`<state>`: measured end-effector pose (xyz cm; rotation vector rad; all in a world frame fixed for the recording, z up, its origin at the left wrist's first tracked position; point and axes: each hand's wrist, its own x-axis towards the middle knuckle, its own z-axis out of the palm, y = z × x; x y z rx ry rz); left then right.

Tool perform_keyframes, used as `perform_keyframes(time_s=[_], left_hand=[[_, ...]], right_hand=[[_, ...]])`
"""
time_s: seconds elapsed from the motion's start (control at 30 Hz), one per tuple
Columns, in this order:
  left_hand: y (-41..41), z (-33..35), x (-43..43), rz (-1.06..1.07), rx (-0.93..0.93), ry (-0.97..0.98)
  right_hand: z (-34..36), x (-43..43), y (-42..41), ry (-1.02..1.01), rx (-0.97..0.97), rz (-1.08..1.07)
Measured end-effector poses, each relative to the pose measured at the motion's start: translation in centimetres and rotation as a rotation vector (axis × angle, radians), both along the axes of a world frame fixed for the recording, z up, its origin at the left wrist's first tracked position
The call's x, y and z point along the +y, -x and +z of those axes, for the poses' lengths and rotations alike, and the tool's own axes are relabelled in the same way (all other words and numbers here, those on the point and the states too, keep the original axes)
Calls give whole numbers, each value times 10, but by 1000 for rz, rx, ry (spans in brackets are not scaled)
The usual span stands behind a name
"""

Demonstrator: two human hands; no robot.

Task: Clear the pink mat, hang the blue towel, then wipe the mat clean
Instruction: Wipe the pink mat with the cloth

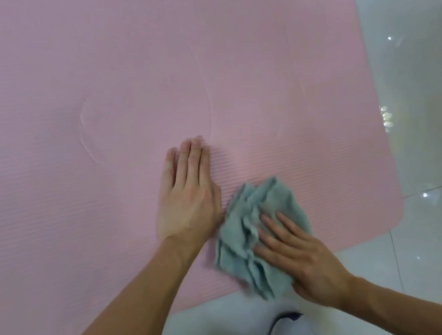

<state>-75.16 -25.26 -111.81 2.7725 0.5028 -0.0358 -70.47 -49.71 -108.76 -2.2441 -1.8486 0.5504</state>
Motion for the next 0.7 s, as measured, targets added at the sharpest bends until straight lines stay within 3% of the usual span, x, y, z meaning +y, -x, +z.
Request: perform_keyframes(time_s=[0.1,0.2,0.47,0.6,0.7], left_hand=[[0,1,2,-13,13,5],[0,6,3,-14,47,7],[3,27,-3,13,224,36],[28,72,-26,68,336,289],[69,116,-44,155,342,450]], right_hand=[[-1,-29,-25,62,31,324],[-4,-25,-47,78,54,473],[17,-14,-36,265,-34,421],[31,-3,-15,397,-55,299],[61,28,6,624,-14,166]])
